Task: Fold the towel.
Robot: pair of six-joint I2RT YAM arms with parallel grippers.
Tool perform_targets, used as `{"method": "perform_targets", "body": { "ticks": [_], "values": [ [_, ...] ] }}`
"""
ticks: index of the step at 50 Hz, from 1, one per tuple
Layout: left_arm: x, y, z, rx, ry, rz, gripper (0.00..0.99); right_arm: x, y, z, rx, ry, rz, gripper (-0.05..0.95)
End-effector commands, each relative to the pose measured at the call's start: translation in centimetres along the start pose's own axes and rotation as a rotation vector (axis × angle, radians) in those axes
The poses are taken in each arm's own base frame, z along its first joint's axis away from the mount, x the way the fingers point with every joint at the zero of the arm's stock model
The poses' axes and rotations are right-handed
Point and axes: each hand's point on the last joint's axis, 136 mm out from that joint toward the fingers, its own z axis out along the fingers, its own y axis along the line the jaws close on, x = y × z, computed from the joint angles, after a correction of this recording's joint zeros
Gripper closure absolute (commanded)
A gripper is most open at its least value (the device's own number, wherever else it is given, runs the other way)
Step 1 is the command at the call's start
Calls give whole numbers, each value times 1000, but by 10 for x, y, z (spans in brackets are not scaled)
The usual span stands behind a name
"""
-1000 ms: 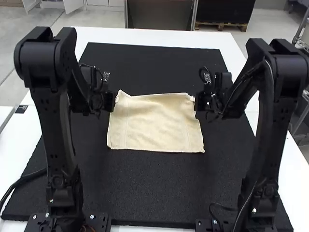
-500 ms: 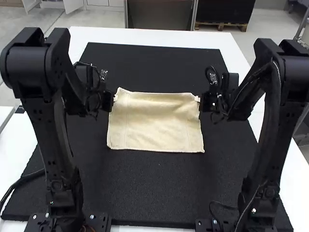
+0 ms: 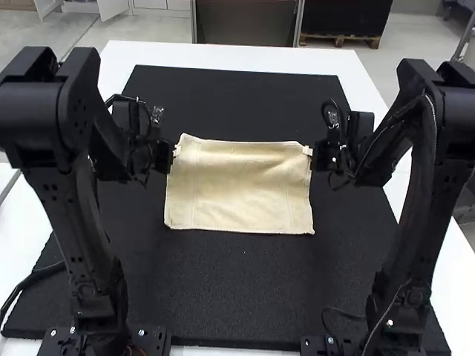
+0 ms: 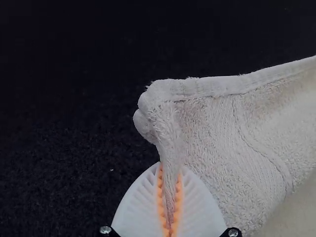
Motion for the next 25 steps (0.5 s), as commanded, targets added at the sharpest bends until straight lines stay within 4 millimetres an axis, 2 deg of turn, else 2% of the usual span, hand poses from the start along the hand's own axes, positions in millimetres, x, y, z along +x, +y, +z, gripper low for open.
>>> {"method": "perform_targets", "body": {
  "ticks": [1, 25],
  "values": [
    [-9, 2, -8, -9, -26, 23, 974, -17, -3, -13, 3, -45, -16, 920],
    [-12, -15, -29, 15, -37, 38, 974, -15, 10, -26, -24, -22, -30, 920]
  ]
}}
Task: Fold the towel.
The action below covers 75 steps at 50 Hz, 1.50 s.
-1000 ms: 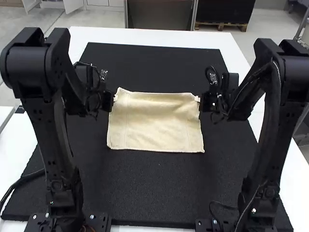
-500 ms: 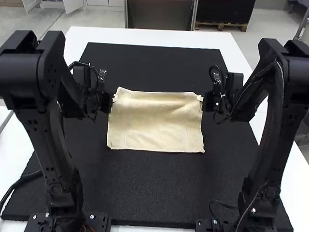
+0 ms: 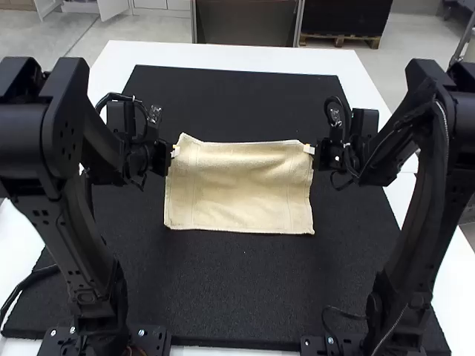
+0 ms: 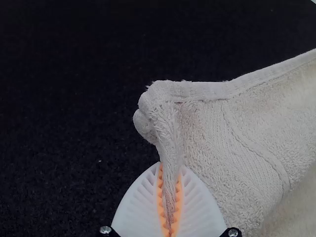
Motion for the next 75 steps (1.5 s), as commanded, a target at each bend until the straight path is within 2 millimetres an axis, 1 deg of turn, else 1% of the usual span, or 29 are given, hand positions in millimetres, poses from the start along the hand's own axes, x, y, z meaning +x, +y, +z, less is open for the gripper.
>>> {"method": "perform_targets", "body": {
  "ticks": [1, 10, 24, 44, 51, 63, 67, 75],
  "values": [
    [-8, -1, -7, 2, -26, 23, 974, -10, 0, -10, -4, -22, -20, 920],
    [-2, -5, -12, 4, -13, 24, 974, -7, 5, -18, -4, -16, -15, 920],
    [3, -10, -17, 5, -8, 36, 974, -9, 15, -29, -16, -27, -26, 920],
    [5, -7, -33, -24, -11, 55, 974, -8, 28, -47, -29, -17, -37, 920],
    [5, -9, -37, -24, -11, 55, 974, -2, 33, -53, -31, -4, -33, 920],
    [15, -13, -39, -18, 17, 74, 972, 10, 39, -61, -34, 27, -40, 920],
    [18, -13, -40, -19, 24, 83, 972, 13, 36, -65, -25, 35, -38, 920],
    [25, -8, -43, -39, 37, 98, 974, 20, 25, -72, 2, 45, -35, 920]
  ]
}}
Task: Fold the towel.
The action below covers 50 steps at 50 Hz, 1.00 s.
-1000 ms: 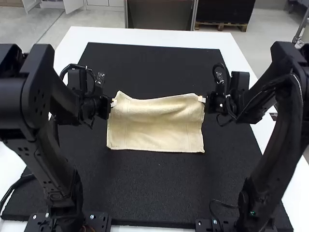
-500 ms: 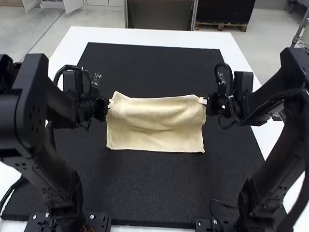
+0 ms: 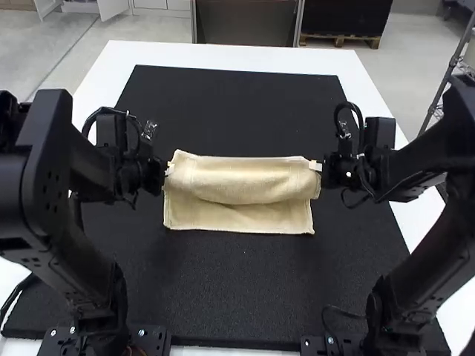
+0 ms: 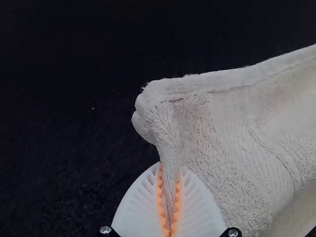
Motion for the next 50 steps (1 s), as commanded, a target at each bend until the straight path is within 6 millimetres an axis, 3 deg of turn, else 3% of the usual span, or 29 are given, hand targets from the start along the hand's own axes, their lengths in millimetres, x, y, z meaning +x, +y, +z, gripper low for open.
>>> {"method": "perform_targets", "body": {
  "ticks": [1, 50],
  "values": [
    [-5, 7, -7, -30, -24, 50, 974, -4, -9, -9, 20, -19, -31, 920],
    [30, 10, -10, -92, 40, 91, 974, 31, -11, -8, 19, 48, -8, 920]
  ]
}}
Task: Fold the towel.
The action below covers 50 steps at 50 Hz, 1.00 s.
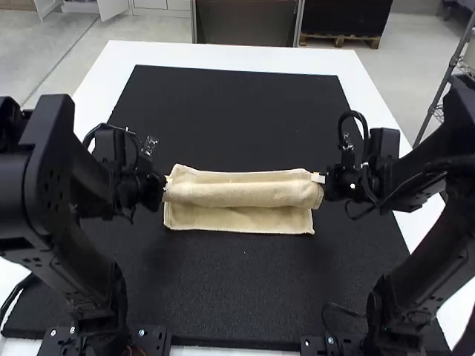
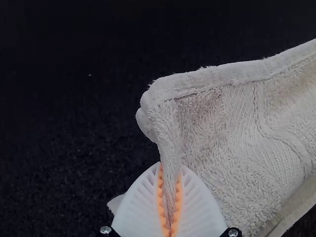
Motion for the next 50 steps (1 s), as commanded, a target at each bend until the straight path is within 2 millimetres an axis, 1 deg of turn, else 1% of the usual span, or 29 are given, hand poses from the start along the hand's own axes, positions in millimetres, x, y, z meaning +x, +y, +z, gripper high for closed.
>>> {"method": "perform_targets", "body": {
  "ticks": [1, 7, 17, 40, 50],
  "values": [
    [0, 14, -5, -76, 4, 33, 972, 6, -10, -2, 40, 7, -3, 920],
    [5, 13, -5, -82, 7, 39, 974, 12, -10, -1, 39, 18, 5, 920],
    [15, 11, -3, -84, 17, 41, 974, 31, -9, 2, 35, 59, 11, 920],
    [31, 10, 3, -82, 41, 47, 974, 37, -15, 9, 39, 62, 14, 920],
    [36, 11, 8, -81, 47, 41, 974, 44, -17, 13, 35, 76, 22, 920]
  ]
}}
